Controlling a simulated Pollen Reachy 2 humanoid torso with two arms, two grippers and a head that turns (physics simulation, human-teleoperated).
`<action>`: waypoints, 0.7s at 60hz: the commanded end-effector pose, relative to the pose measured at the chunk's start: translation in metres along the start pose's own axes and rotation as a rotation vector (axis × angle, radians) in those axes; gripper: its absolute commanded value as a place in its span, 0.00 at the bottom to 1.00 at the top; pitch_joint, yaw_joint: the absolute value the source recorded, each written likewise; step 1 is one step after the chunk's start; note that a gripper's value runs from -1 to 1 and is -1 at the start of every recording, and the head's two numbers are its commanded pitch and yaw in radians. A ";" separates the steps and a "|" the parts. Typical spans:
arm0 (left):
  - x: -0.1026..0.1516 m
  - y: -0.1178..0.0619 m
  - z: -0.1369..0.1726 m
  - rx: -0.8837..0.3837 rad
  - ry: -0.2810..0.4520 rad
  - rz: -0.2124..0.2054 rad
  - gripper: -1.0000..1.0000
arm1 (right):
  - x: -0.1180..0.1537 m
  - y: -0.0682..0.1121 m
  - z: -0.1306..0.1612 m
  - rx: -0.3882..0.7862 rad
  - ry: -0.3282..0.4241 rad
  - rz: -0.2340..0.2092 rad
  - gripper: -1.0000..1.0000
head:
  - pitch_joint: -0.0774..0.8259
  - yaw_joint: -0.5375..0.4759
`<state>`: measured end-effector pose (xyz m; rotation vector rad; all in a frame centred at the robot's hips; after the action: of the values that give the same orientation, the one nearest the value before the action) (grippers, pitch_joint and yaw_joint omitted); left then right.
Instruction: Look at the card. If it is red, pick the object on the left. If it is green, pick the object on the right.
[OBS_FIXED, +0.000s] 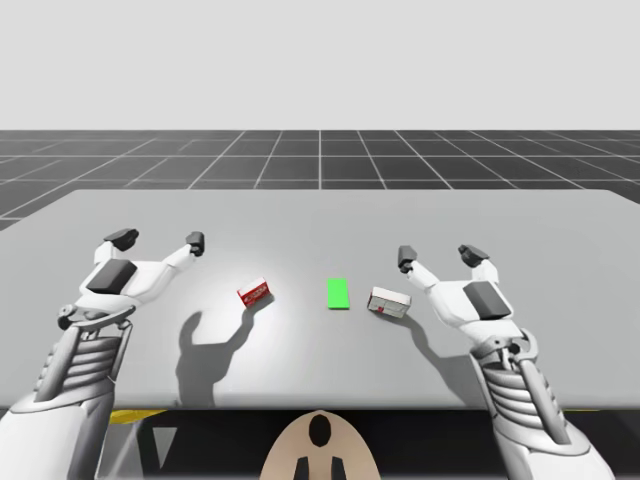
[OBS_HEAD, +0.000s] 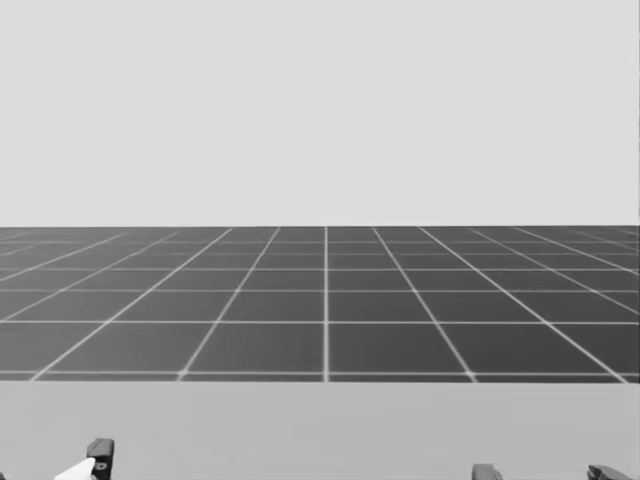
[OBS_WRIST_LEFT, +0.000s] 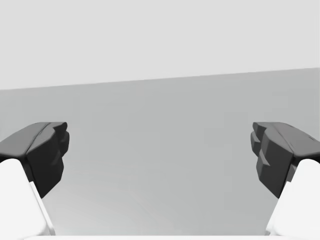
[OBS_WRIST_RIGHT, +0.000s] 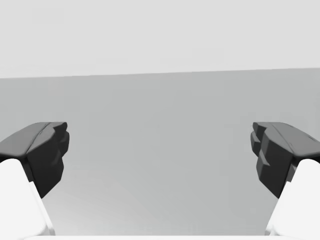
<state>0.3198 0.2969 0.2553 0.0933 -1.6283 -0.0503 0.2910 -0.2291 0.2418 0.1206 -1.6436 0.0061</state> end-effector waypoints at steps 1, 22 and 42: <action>0.000 0.002 0.000 0.003 0.010 0.003 0.00 | -0.003 0.007 0.003 -0.065 -0.003 -0.053 0.00 | 0.09 0.54; 0.000 0.003 0.001 0.006 0.012 -0.001 0.00 | 0.000 0.006 0.002 -0.047 -0.001 -0.052 0.00 | 0.38 0.54; -0.002 0.002 -0.002 0.001 0.016 -0.025 0.00 | 0.000 0.005 0.001 -0.048 -0.014 -0.020 0.00 | 0.70 0.52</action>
<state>0.3203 0.2993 0.2544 0.1094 -1.6128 -0.0594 0.2904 -0.2274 0.2433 0.0925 -1.6521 -0.0411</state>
